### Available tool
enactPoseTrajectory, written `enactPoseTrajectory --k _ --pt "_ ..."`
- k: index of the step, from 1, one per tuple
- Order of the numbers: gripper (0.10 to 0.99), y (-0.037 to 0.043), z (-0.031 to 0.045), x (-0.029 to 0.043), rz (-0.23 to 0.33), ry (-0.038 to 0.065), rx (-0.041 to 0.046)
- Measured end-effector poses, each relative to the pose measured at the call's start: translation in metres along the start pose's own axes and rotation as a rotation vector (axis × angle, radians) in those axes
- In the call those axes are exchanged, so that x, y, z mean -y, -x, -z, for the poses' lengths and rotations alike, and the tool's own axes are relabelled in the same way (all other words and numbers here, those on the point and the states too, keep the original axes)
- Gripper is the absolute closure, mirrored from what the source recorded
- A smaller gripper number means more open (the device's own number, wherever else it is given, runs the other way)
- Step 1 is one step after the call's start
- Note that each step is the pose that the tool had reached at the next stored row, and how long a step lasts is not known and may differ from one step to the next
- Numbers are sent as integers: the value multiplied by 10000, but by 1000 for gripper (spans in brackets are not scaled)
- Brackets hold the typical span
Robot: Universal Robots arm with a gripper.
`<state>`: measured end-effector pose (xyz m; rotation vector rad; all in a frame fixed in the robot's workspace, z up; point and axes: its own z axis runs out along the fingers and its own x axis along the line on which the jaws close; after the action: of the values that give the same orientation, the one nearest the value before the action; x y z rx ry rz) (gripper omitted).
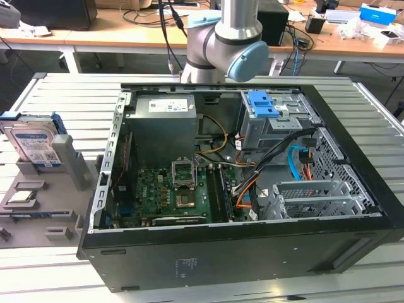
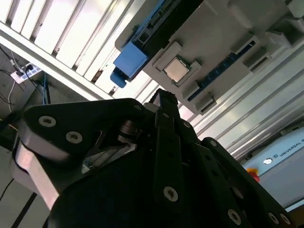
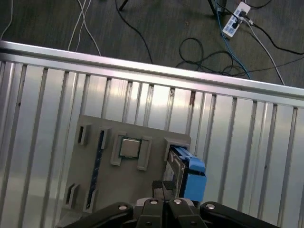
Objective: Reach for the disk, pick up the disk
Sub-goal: 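Pick up the disk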
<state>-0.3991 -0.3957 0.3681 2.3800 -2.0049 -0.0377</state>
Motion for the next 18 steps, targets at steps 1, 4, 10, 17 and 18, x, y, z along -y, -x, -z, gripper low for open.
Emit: enactPoseTrajectory --k 1,4,10,17,18 --pt "980 0 0 0 145 1 -6" --pt "980 0 0 0 454 0 -18" --pt "980 0 1 0 649 1 -26" --pt "980 0 0 0 -282 2 8" --pt "980 1 0 0 -456 2 14"
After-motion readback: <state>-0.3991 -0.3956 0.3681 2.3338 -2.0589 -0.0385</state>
